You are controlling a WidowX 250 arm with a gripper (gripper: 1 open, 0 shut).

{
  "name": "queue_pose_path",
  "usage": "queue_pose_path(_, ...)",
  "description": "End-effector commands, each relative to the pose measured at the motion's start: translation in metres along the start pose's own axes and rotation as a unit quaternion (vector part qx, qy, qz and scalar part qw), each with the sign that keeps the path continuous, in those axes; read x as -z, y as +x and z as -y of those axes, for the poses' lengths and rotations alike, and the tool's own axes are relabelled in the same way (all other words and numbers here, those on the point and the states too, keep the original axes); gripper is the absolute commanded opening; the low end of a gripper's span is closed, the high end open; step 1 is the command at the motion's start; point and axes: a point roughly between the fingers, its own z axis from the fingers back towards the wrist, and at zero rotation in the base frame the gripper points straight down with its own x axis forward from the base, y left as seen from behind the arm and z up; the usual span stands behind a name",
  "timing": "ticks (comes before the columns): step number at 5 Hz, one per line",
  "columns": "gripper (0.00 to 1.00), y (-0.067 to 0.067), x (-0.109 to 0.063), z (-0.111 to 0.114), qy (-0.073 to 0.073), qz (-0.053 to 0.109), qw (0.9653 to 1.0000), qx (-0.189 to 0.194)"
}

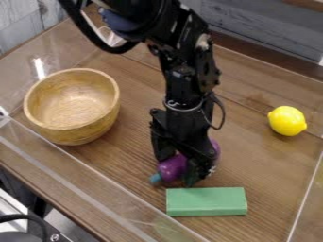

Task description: Put the purple eggplant in the brown bowl

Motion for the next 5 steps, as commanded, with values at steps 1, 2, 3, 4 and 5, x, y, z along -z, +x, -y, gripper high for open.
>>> queue_pose_path(1,1.0,0.0051,-0.0031,0.0001,0.001,0.015,0.9999,0.006)
queue_pose_path(2,1.0,0.0059,0.0,-0.0002,-0.001,0.017,0.9998,0.006)
queue_pose_path(3,1.0,0.0068,0.0027,-0.0006,-0.002,0.018,0.9998,0.005)
queue_pose_path(4,1.0,0.008,0.0045,-0.0011,-0.003,0.02,0.9998,0.004)
queue_pose_path(5,0.0,0.0087,0.0056,-0.0016,-0.004,0.023,0.9997,0.003)
